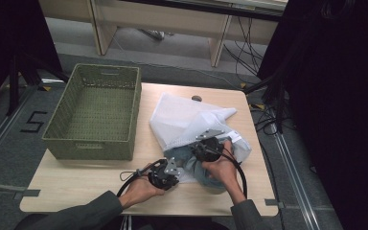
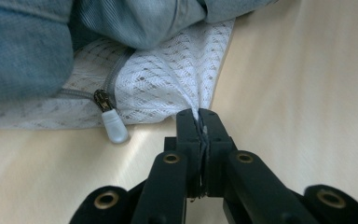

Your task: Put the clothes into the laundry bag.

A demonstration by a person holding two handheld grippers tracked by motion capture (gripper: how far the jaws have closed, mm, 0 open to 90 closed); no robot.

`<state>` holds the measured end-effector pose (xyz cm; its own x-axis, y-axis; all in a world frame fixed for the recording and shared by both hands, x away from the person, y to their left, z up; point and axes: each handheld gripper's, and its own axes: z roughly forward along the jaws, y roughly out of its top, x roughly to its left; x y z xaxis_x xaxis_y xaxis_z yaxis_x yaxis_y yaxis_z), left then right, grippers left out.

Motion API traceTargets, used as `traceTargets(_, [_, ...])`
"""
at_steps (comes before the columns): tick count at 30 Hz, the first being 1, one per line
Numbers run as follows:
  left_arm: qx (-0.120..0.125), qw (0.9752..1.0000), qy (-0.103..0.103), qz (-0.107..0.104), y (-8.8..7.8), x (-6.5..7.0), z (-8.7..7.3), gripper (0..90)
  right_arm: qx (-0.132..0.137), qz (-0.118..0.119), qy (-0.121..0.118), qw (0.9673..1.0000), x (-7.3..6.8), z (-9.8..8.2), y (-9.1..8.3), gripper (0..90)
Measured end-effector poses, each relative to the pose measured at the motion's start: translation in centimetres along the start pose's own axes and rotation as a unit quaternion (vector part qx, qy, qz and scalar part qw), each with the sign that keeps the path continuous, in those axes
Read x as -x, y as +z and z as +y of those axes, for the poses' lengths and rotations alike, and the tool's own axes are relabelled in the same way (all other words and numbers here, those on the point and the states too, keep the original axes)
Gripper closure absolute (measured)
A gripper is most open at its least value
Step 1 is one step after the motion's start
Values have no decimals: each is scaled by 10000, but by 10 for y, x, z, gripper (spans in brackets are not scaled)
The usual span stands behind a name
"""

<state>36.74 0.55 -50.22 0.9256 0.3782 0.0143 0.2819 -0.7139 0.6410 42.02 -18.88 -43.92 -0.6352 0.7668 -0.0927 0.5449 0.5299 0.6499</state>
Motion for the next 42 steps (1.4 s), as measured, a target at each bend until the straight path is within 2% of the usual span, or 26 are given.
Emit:
traceTargets(4, [-17,10000,18,-45,-5,5,-5,874,-228,30,-234,9995,-16,1,9,761])
traceTargets(6, [-137,9998,126,-62,-7,4,-6,873,-238,-206,-327,9990,-16,3,17,770])
traceTargets(10, [-78,10000,31,-39,-7,4,-8,874,27,-601,-5,9982,-10,12,30,779])
traceTargets(11, [-165,9997,145,-53,-9,3,-8,874,161,-735,159,9970,-8,16,30,780])
traceTargets(12, [-183,9996,226,-34,-10,3,-8,874,373,-853,73,9956,-2,18,30,780])
traceTargets(13, [-131,9998,109,-45,-9,4,-9,874,529,-937,157,9941,2,20,28,781])
traceTargets(15, [-214,9995,205,-50,-12,3,-10,873,752,-1115,368,9902,11,23,24,781])
traceTargets(16, [-219,9994,257,-37,-13,2,-11,873,883,-1166,573,9876,14,24,23,780])
traceTargets(18, [-189,9997,109,-65,-14,1,-13,870,981,-1208,811,9845,19,24,23,765])
traceTargets(19, [-199,9997,144,-86,-15,-1,-13,868,928,-1155,688,9866,21,22,25,745])
traceTargets(20, [-243,9996,118,-110,-15,-2,-14,865,814,-980,806,9886,19,21,28,719])
traceTargets(22, [-257,9996,63,-142,-16,-2,-14,856,518,-572,749,9942,16,17,37,659])
traceTargets(23, [-245,9995,105,-161,-16,-3,-14,849,508,-549,658,9950,13,14,40,615])
traceTargets(24, [-215,9996,37,-191,-16,-3,-14,840,366,-428,730,9957,8,14,40,570])
traceTargets(25, [-69,9997,-143,-195,-14,0,-15,832,407,-367,650,9964,6,13,39,538])
traceTargets(28, [-94,9995,-195,-241,-14,-1,-15,825,436,-44,871,9952,6,17,17,442])
traceTargets(29, [-192,9995,-15,-236,-15,-3,-14,822,449,46,846,9954,7,17,8,428])
traceTargets(30, [-229,9994,9,-242,-15,-3,-14,821,525,119,851,9949,6,16,-1,421])
traceTargets(32, [-240,9994,45,-241,-15,-3,-14,818,763,295,627,9947,8,11,-17,408])
traceTargets(34, [-255,9994,42,-242,-15,-2,-13,817,764,269,596,9949,7,3,-31,402])
traceTargets(35, [-251,9994,39,-237,-15,-2,-13,816,671,299,678,9950,2,-2,-36,401])
traceTargets(36, [-258,9994,-30,-248,-15,-2,-14,817,636,327,528,9960,2,-7,-39,398])
traceTargets(37, [-255,9994,50,-238,-15,-2,-13,816,569,362,533,9963,-2,-13,-42,394])
traceTargets(40, [-255,9993,-32,-256,-15,-2,-13,814,249,433,558,9972,-11,-28,-43,392])
traceTargets(41, [-262,9993,42,-252,-15,-3,-13,814,216,453,614,9969,-16,-33,-40,392])
traceTargets(42, [-262,9993,-51,-272,-15,-2,-13,814,212,458,468,9976,-16,-37,-36,391])
